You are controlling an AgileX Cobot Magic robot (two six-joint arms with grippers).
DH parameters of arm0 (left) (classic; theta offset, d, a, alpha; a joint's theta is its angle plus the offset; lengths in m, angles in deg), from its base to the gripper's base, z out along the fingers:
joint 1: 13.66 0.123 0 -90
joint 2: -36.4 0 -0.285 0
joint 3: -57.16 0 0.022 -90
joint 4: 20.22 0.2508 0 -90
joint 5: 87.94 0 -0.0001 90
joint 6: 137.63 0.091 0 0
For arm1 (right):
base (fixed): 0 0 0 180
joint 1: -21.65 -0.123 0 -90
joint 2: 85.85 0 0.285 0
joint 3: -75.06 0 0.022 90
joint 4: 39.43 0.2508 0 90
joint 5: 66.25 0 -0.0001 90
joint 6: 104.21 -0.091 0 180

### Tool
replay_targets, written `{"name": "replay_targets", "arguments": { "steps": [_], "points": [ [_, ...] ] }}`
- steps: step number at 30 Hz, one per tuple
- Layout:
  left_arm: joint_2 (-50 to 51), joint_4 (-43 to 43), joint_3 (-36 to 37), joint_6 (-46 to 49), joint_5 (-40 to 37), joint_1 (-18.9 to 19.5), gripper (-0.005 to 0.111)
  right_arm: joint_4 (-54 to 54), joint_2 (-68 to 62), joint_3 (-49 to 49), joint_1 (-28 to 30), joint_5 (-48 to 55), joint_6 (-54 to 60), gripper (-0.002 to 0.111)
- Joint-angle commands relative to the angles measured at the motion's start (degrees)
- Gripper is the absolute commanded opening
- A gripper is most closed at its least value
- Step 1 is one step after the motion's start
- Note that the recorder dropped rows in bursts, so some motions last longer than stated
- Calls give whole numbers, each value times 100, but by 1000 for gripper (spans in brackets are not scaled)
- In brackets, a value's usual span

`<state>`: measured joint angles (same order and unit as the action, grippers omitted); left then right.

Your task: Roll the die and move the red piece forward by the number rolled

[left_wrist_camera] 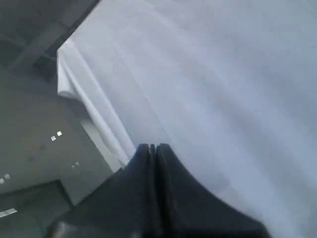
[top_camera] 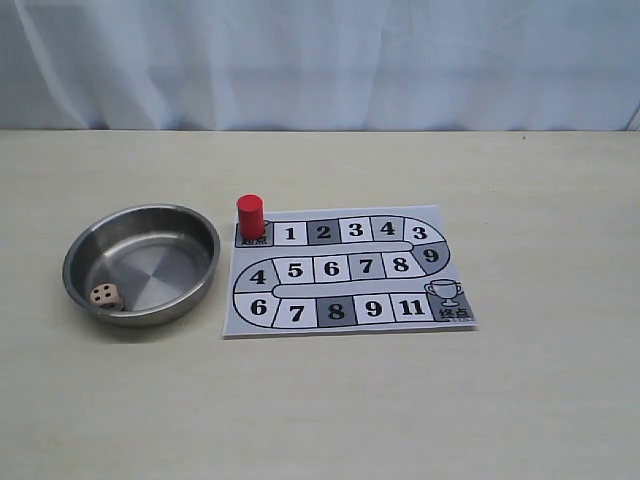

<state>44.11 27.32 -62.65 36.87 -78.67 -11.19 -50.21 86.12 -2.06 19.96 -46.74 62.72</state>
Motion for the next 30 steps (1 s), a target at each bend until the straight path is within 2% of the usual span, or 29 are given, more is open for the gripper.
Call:
{"name": "replay_targets", "arguments": {
  "steps": [1, 2, 3, 5, 9, 12, 15, 17, 22, 26, 27, 28, 29, 30],
  "points": [
    [168, -3205, -444, -518, 1177, -51, 0, 7, 24, -10, 20, 5, -28, 4],
    [314, -3741, -444, -988, 2128, -51, 0, 7, 24, -10, 20, 5, -28, 4],
    [486, -3839, -444, -1556, 2804, -51, 0, 7, 24, -10, 20, 5, -28, 4],
    [614, -3722, -444, -2364, 3050, -51, 0, 7, 24, -10, 20, 5, -28, 4],
    [626, -2737, -444, -3991, 2291, -51, 0, 7, 24, -10, 20, 5, -28, 4],
    [689, -1618, -456, -4672, 2107, -51, 0, 7, 24, -10, 20, 5, -28, 4],
    [887, -1629, -726, -5268, 1385, -51, 0, 7, 24, -10, 20, 5, -28, 4],
    [1162, -1457, -1085, -5140, 832, -51, 0, 7, 24, -10, 20, 5, -28, 4],
    [2445, -375, -2423, -4865, -148, -51, 0, 7, 24, -10, 20, 5, -28, 4],
    [3738, -322, -3504, -4648, -1982, -51, 0, 7, 24, -10, 20, 5, -28, 4],
    [4059, -661, -3787, -4118, -2515, -51, 0, 7, 24, -10, 20, 5, -28, 4],
    [4391, -1271, -4015, -3177, -3029, -51, 0, 7, 24, -10, 20, 5, -28, 4],
    [4667, -1949, -4204, -2161, -3578, -51, 0, 7, 24, -10, 20, 5, -28, 4],
    [5052, -2753, -4399, -692, -4235, -51, 0, 7, 24, -10, 20, 5, -28, 4]
  ]
}}
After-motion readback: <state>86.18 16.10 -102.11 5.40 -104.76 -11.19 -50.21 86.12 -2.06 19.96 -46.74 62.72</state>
